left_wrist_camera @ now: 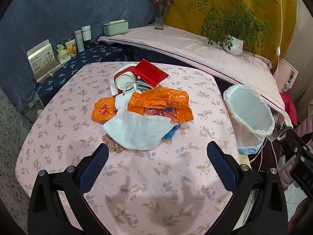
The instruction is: Collect trash
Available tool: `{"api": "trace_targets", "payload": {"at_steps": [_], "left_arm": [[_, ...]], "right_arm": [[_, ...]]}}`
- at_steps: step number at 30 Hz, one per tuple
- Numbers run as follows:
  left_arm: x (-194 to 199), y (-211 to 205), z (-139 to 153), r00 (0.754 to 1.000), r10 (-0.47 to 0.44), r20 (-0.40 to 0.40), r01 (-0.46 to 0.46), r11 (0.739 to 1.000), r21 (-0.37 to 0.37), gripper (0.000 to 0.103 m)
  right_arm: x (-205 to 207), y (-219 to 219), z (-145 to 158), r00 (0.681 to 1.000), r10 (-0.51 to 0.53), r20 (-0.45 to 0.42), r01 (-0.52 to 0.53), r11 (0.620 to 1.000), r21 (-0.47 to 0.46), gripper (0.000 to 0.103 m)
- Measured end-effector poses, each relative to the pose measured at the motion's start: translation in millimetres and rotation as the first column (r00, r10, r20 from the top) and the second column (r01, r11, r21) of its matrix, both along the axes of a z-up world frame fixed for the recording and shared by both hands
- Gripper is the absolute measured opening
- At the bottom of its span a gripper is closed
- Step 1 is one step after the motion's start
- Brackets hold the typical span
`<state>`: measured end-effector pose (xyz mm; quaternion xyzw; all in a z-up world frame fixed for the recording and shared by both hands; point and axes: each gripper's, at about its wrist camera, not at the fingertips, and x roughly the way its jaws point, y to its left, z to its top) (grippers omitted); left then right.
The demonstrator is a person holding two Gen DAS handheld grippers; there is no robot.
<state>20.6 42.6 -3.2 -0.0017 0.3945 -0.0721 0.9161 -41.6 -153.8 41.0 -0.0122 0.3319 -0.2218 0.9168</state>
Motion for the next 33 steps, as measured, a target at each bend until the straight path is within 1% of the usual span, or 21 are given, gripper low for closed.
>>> {"api": "trace_targets", "payload": {"at_steps": [3,6,11,15,19,22,23,28,30,31,33], "left_arm": [[9.7,6.6,-8.7,1.0,-0.004,0.003,0.004,1.0,0.006,0.096],[21.8,16.1,-20.6,1.0,-0.004,-0.018,0.004,1.0,0.011,0.096],[42.9,42.7,-44.4,0.996,0.045,-0.072,-0.045,0.999,-0.006,0.095],[59.1,61.3,-63.7,0.99,0.07,-0.123,-0.074,0.997,-0.028,0.092],[70.1,65.3,-78.0,0.988,0.034,-0.151,-0.042,0.998,-0.054,0.092],[74.4,57.7,-84.1,0.99,-0.005,-0.144,-0.002,0.999,-0.045,0.092],[75.8,54.9,-84.5,0.99,-0.012,-0.139,0.006,0.999,-0.043,0.09],[90.4,39.3,-91.7,0.987,-0.07,-0.148,0.061,0.996,-0.064,0.071],[95.0,36.0,-96.3,0.983,-0.087,-0.16,0.078,0.995,-0.065,0.051],[96.9,35.0,-98.7,0.981,-0.097,-0.171,0.086,0.994,-0.072,0.047],[96.9,36.5,-99.7,0.979,-0.106,-0.176,0.093,0.992,-0.081,0.021]], "right_arm": [[7.6,1.0,-5.4,1.0,0.001,-0.006,-0.001,1.0,-0.001,0.096],[16.4,2.5,-12.3,1.0,0.005,-0.017,-0.004,1.0,0.01,0.096],[33.9,9.3,-27.7,0.999,0.03,-0.045,-0.029,0.999,0.027,0.096],[49.6,19.3,-40.8,0.996,0.061,-0.063,-0.058,0.997,0.045,0.096],[64.5,30.0,-51.1,0.993,0.092,-0.075,-0.087,0.994,0.06,0.096],[75.4,36.5,-56.0,0.991,0.105,-0.083,-0.1,0.993,0.066,0.096],[79.4,38.0,-56.9,0.99,0.108,-0.086,-0.103,0.993,0.066,0.096],[93.7,47.2,-61.8,0.988,0.126,-0.094,-0.12,0.99,0.067,0.095],[97.7,50.4,-63.6,0.986,0.135,-0.099,-0.128,0.989,0.07,0.095],[100.7,52.0,-65.0,0.985,0.14,-0.102,-0.133,0.989,0.07,0.094],[105.2,56.1,-66.5,0.983,0.153,-0.106,-0.146,0.987,0.073,0.093]]}}
